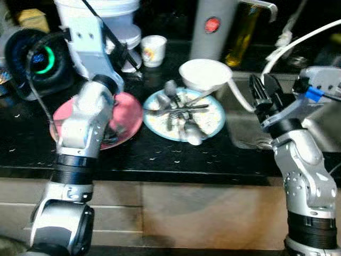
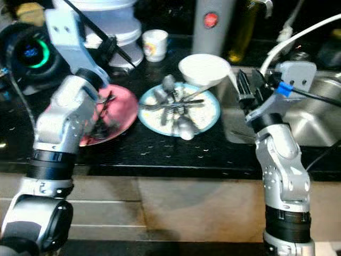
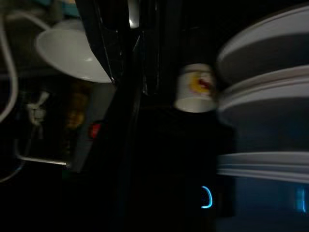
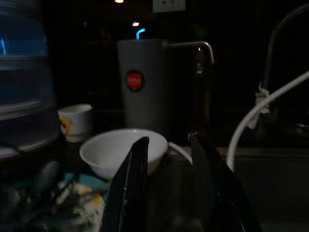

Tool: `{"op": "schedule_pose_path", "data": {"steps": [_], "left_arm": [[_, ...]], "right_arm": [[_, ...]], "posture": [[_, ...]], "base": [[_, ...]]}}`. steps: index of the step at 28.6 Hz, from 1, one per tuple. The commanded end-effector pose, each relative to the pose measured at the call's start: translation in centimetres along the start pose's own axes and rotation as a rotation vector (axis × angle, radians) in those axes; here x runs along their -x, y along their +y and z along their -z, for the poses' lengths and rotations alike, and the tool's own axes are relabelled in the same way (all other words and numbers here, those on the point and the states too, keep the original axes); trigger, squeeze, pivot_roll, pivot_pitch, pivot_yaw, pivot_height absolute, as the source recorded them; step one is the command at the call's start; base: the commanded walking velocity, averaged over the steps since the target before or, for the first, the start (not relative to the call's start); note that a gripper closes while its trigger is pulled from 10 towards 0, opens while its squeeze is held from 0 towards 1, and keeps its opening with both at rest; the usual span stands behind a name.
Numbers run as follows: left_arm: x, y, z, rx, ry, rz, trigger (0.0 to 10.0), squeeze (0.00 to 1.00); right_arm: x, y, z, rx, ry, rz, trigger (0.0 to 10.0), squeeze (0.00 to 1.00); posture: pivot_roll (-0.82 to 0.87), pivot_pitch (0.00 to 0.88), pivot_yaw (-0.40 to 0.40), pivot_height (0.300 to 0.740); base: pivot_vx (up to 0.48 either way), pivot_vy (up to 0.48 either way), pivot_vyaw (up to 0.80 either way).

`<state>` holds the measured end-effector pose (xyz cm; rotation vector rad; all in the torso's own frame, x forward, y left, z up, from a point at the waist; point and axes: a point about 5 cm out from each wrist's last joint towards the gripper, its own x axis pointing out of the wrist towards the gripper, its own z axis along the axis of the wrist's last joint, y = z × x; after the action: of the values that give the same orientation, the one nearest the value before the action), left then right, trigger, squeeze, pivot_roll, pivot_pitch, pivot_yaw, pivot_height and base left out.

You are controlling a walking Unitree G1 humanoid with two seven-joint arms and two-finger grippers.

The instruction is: Kitchen organization

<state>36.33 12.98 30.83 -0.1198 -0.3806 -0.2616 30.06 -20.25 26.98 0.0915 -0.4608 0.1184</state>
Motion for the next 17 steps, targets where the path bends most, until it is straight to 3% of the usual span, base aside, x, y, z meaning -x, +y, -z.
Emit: {"op": "schedule_pose_path", "data": {"steps": [1,14,17], "left_arm": [[0.07,0.37,0.06,-0.008,0.001,-0.014,10.0,0.00],[0.02,0.60,0.19,0.003,0.002,-0.021,10.0,0.00],[-0.02,0.69,0.29,0.006,0.007,-0.024,10.0,0.00]], "right_arm": [[0.06,-0.05,0.28,-0.004,0.019,0.002,10.0,0.00],[0.07,0.07,0.41,-0.002,0.023,-0.006,10.0,0.00],[0.10,0.10,0.47,-0.003,0.023,-0.006,10.0,0.00]], "posture": [[-0.02,0.051,-0.019,0.740],[-0.02,0.047,-0.021,0.740],[-0.02,0.045,-0.019,0.740]], "base": [[0.000,-0.382,0.00],[0.000,-0.322,0.00],[0.000,0.000,0.00]]}}
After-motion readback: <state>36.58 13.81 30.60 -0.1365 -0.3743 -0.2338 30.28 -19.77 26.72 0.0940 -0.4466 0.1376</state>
